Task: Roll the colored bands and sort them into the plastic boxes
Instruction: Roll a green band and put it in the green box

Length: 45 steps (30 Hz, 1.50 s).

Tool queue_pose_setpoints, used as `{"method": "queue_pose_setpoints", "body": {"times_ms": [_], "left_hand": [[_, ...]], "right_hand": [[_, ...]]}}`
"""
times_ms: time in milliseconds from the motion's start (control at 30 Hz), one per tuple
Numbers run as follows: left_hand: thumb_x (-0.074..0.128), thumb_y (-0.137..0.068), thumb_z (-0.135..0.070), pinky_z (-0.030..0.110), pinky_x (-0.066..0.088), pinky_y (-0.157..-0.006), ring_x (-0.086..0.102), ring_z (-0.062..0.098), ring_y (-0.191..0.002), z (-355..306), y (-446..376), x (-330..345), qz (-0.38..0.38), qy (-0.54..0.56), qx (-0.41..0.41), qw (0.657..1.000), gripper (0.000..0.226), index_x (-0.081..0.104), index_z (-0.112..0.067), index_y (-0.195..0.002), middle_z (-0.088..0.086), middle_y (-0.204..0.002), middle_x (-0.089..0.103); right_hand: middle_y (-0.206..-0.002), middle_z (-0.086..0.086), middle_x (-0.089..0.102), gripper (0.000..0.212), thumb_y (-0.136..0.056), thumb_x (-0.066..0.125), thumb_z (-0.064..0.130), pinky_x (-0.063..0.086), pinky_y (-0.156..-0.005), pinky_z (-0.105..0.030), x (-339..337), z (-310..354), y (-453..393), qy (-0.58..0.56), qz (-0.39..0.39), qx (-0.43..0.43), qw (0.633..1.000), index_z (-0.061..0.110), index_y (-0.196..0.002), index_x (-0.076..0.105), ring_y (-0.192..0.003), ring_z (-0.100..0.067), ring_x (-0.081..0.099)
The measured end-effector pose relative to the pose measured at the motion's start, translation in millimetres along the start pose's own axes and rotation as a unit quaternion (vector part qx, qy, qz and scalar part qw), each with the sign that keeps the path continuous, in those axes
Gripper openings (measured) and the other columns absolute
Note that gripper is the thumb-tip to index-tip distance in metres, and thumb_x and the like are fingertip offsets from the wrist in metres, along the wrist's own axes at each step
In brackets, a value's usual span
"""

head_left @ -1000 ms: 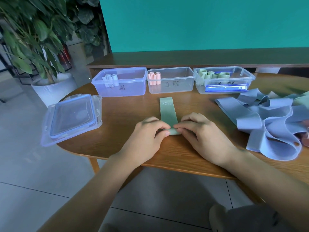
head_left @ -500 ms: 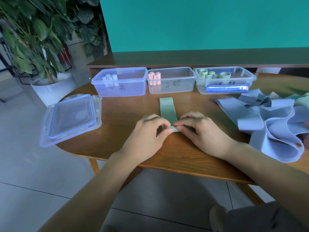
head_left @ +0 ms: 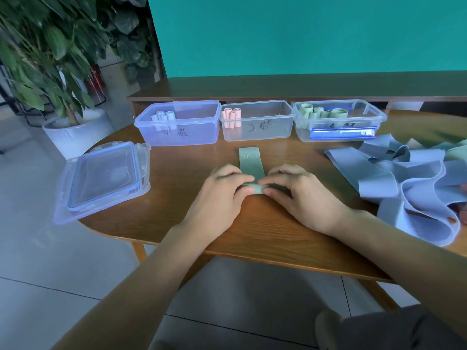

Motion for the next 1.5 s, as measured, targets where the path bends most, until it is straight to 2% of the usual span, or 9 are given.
{"method": "queue_pose_setpoints", "body": {"times_ms": [200,400,600,733,833,1033,1233,1333,1500], "left_hand": [[0.071,-0.092,-0.032,0.016,0.037,-0.088,0.05,0.003,-0.098,2,-2,2,0.018,0.012,-0.009,1.0,0.023,0.074,-0.022,-0.113,-0.01,-0.11,0.064],[0.068,-0.094,-0.027,0.014,0.034,-0.092,0.055,0.01,-0.106,6,-6,4,0.027,0.011,-0.015,0.999,0.025,0.072,-0.02,-0.118,-0.006,-0.116,0.066],[0.06,-0.1,-0.024,0.01,0.027,-0.088,0.055,0.017,-0.108,10,-12,10,0.036,0.006,-0.02,0.999,0.025,0.072,-0.016,-0.12,0.0,-0.114,0.066],[0.055,-0.102,-0.024,0.015,0.031,-0.094,0.05,0.016,-0.111,10,-15,12,0.028,-0.023,-0.014,0.999,0.028,0.071,-0.015,-0.123,0.0,-0.114,0.062],[0.063,-0.098,-0.021,0.022,0.038,-0.096,0.052,0.014,-0.109,7,-17,9,0.012,-0.022,0.0,1.0,0.025,0.071,-0.016,-0.121,-0.001,-0.113,0.063],[0.071,-0.092,-0.025,0.021,0.04,-0.092,0.054,0.011,-0.102,11,-24,13,0.026,0.005,-0.011,1.0,0.028,0.071,-0.017,-0.119,-0.004,-0.113,0.065],[0.066,-0.095,-0.023,0.019,0.035,-0.091,0.055,0.015,-0.106,19,-32,18,0.036,0.024,-0.025,0.999,0.025,0.073,-0.016,-0.118,-0.001,-0.112,0.065],[0.06,-0.099,-0.023,0.019,0.032,-0.091,0.053,0.017,-0.109,22,-35,23,0.044,0.015,-0.028,0.999,0.024,0.072,-0.016,-0.119,0.001,-0.113,0.063],[0.052,-0.104,-0.026,0.021,0.035,-0.098,0.048,0.014,-0.113,22,-38,26,0.05,-0.012,-0.027,0.998,0.03,0.068,-0.016,-0.127,0.0,-0.118,0.056]], "right_hand": [[-0.119,0.005,0.063,0.028,-0.103,0.053,0.031,0.046,-0.099,-0.04,4,-8,-8,0.007,0.01,0.012,1.0,0.026,-0.124,0.071,-0.113,-0.018,0.054],[-0.11,0.002,0.068,0.018,-0.097,0.067,0.018,0.051,-0.092,-0.035,-4,0,-6,0.016,-0.056,-0.034,0.998,0.019,-0.111,0.077,-0.101,-0.019,0.061],[-0.123,0.006,0.063,0.029,-0.096,0.067,0.029,0.049,-0.101,-0.038,4,-12,-12,0.001,-0.008,0.013,1.0,0.024,-0.124,0.071,-0.114,-0.016,0.057],[-0.127,0.005,0.062,0.031,-0.1,0.061,0.03,0.045,-0.105,-0.039,7,-17,-19,0.009,0.015,0.029,0.999,0.025,-0.13,0.068,-0.118,-0.017,0.054],[-0.125,0.002,0.063,0.032,-0.101,0.058,0.03,0.045,-0.103,-0.042,8,-20,-22,0.004,0.02,0.038,0.999,0.024,-0.131,0.067,-0.116,-0.02,0.053],[-0.125,0.002,0.061,0.034,-0.104,0.048,0.034,0.045,-0.1,-0.049,15,-24,-28,0.017,0.039,0.056,0.998,0.027,-0.132,0.066,-0.113,-0.023,0.05],[-0.12,-0.001,0.068,0.026,-0.104,0.055,0.022,0.041,-0.098,-0.028,6,-17,-30,0.023,-0.012,0.029,0.999,0.02,-0.124,0.071,-0.109,-0.021,0.056],[-0.112,0.0,0.069,0.023,-0.101,0.06,0.028,0.043,-0.098,-0.033,10,-21,-33,0.008,-0.001,0.025,1.0,0.019,-0.12,0.071,-0.105,-0.021,0.06],[-0.122,0.005,0.064,0.027,-0.102,0.056,0.034,0.045,-0.102,-0.048,16,-29,-39,0.007,0.023,0.061,0.998,0.028,-0.126,0.066,-0.115,-0.021,0.055]]}}
Point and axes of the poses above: each hand's wrist, its own y-axis away from the middle knuckle, its own x-axis out of the palm, z = x × y, the point moved 7 cm from there along -y, towards the middle knuckle
